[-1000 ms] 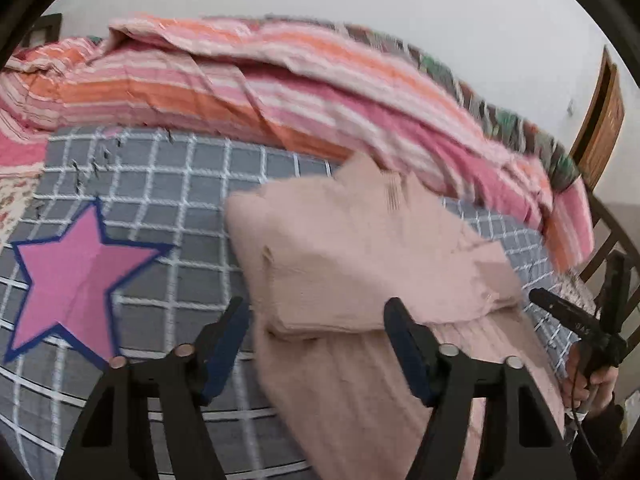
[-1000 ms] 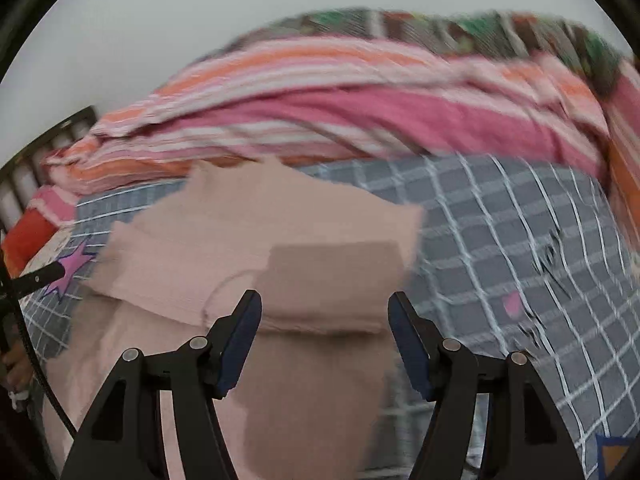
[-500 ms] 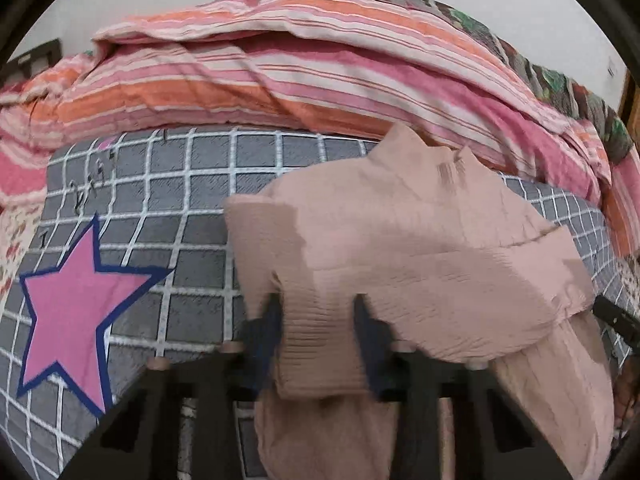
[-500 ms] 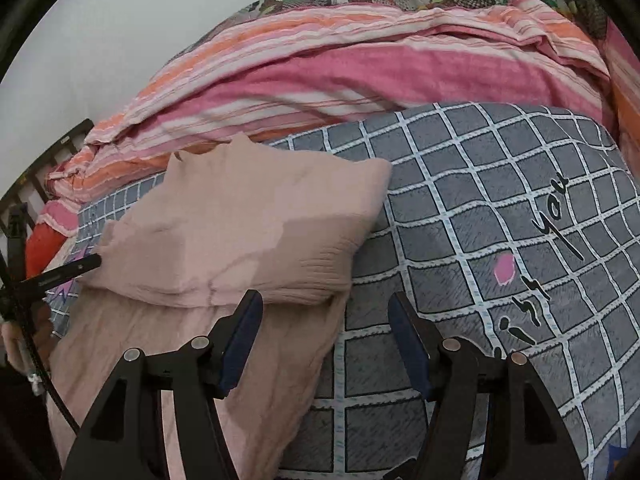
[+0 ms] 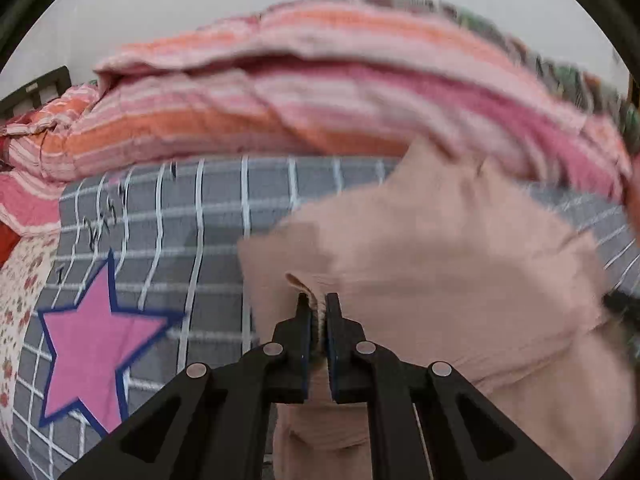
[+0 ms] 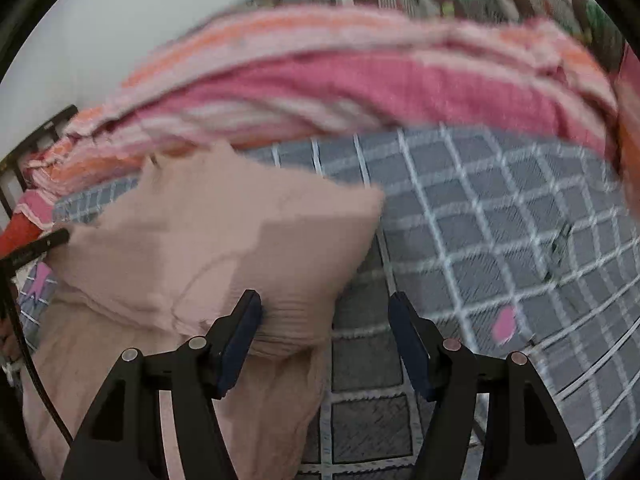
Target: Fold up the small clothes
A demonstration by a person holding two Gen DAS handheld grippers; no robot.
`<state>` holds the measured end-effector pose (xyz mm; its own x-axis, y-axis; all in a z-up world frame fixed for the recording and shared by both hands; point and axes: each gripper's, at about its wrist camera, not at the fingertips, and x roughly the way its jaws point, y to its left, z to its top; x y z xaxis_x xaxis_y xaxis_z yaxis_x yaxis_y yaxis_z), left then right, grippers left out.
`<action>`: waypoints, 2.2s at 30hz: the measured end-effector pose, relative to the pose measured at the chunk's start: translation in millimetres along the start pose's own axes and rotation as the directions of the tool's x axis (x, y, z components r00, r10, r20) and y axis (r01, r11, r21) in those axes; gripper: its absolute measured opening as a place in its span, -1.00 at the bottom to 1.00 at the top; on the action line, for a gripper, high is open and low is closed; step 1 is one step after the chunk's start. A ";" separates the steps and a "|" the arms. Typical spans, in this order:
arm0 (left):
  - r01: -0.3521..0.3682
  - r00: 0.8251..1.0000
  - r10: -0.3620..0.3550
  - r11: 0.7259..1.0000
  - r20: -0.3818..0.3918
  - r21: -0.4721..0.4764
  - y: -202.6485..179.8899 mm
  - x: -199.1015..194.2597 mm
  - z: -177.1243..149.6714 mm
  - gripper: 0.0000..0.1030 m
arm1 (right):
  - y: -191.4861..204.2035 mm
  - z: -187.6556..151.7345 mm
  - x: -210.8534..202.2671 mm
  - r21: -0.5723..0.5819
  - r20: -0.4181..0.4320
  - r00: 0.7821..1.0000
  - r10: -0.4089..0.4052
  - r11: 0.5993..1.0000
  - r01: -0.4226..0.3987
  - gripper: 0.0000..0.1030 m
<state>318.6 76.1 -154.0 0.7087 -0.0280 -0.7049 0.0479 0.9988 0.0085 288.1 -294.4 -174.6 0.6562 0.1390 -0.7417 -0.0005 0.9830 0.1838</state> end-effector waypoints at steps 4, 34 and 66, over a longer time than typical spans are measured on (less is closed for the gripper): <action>0.007 1.000 -0.007 1.000 0.002 -0.010 0.1 2.7 -7.7 -0.60 | -5.2 -1.2 1.3 0.031 0.005 1.000 0.019 0.999 -0.019 0.26; 0.078 0.997 -0.077 0.996 0.019 -0.038 -1.6 4.1 -10.8 -0.19 | 1.9 0.3 8.4 -0.029 -0.014 1.000 -0.015 0.999 0.014 0.26; 0.136 0.991 -0.132 0.971 0.033 -0.197 13.4 -116.4 -137.0 0.34 | -2.6 -109.5 -134.9 0.035 0.117 0.993 0.023 0.999 -0.027 0.26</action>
<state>140.3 98.2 -169.1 0.7192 -0.1608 -0.6759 0.0039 0.9738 -0.2275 117.1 -302.5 -145.6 0.7401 0.1467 -0.6563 0.0077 0.9740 0.2263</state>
